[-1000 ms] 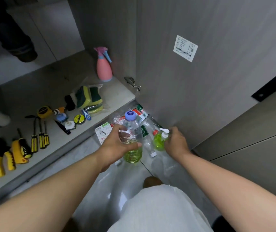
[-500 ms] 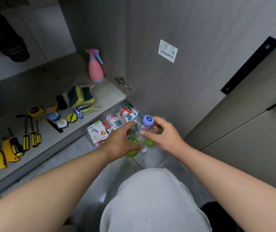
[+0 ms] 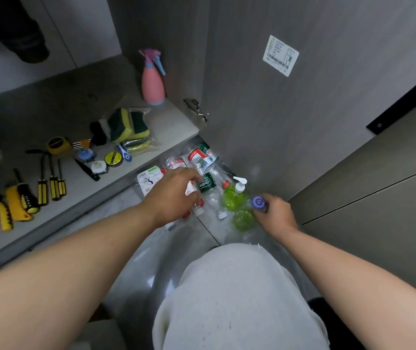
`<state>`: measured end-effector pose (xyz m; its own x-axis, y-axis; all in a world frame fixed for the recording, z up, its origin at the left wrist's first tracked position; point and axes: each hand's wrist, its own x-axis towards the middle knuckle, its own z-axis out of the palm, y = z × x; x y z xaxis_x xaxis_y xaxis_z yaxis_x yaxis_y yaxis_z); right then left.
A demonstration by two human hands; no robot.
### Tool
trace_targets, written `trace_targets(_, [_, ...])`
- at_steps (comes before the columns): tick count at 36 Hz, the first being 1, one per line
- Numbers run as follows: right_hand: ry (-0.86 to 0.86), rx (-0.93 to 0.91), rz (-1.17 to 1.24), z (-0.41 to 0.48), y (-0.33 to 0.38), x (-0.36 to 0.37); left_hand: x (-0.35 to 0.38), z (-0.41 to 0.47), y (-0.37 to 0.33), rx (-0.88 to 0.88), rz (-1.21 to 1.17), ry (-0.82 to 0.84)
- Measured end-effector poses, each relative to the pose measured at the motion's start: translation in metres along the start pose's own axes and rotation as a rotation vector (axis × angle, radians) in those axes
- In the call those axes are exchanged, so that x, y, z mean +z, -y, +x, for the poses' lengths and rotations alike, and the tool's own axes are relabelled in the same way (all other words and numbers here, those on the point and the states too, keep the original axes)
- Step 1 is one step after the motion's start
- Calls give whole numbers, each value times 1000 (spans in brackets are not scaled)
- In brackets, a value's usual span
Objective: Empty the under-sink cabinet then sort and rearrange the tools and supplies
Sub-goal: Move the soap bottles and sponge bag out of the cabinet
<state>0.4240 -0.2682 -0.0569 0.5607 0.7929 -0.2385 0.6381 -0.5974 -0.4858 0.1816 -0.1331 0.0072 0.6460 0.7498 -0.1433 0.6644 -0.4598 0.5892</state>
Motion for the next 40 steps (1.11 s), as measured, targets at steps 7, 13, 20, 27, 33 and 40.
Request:
trace_targets(7, [-20,98,-29,9,-6,10,-3,-3,8,-9,-13,25])
trace_targets(13, [-2,139,-197,10,-1,10,-3,-3,4,-20,-4,100])
trace_targets(20, [-3,42,-350,3,6,-13,-20,-3,-11,15,33,112])
trace_targets(27, [84,-257,-94,22,73,-40,-73,8,10,-39,96,29])
trace_targets(33, [262,-497,-36,60,152,-24,-107,18,63,-167,97,-9])
trace_targets(40, [318,-625,-221,133,227,14,-114,57,131,-249,127,3])
